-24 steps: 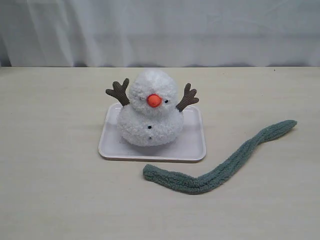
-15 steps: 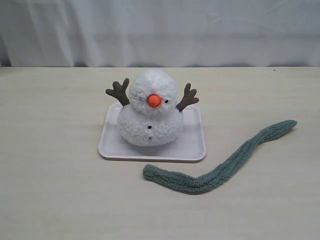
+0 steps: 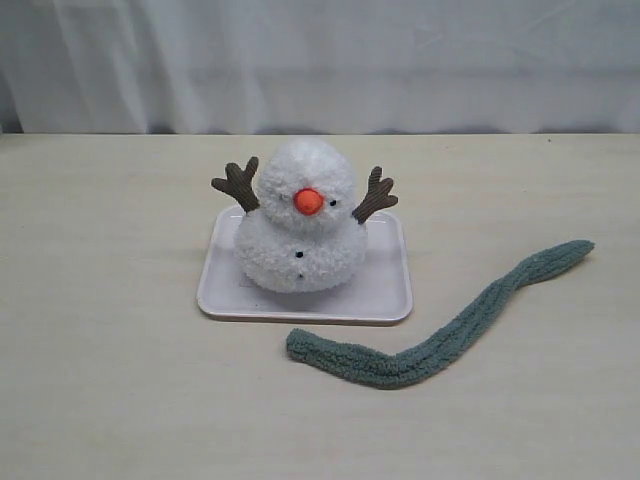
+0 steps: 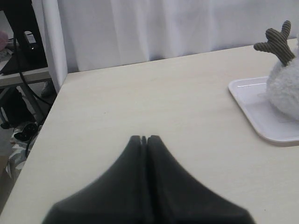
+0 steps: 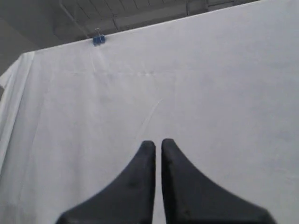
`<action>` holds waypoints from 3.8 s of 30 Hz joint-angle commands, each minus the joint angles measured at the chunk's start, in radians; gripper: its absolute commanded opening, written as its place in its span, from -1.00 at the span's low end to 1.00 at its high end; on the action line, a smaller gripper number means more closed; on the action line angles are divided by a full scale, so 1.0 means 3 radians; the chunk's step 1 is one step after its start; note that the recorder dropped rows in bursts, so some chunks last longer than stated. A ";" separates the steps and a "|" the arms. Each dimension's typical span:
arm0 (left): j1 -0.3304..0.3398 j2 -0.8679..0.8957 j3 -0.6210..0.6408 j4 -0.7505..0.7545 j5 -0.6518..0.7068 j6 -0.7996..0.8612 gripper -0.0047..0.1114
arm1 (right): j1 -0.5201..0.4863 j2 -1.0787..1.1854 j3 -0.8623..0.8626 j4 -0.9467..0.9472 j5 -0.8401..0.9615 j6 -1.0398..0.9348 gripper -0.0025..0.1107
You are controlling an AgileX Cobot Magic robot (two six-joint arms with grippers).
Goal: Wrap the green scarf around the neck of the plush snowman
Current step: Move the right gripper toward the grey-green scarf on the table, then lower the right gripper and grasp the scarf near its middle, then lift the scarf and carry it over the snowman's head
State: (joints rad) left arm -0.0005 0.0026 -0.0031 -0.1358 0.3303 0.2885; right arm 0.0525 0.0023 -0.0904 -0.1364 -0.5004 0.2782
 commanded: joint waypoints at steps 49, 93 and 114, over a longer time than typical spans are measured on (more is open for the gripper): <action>-0.0017 -0.0009 0.0010 -0.0013 -0.0025 -0.0019 -0.92 | -0.0008 0.5803 -0.3207 0.1714 0.4426 -0.5389 0.30; -0.0017 -0.0009 0.0010 -0.0013 -0.0025 -0.0019 -0.92 | 0.0456 0.6365 -0.2638 0.1528 0.2632 -0.6733 -0.74; -0.0017 -0.0009 0.0010 -0.0013 -0.0025 -0.0019 -0.92 | 0.0456 0.4672 -0.2645 0.2630 0.2809 -0.5851 -0.88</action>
State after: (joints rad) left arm -0.0005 0.0026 -0.0031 -0.1358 0.3303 0.2885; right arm 0.1882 1.4902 -0.8825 0.5111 0.3204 -1.4943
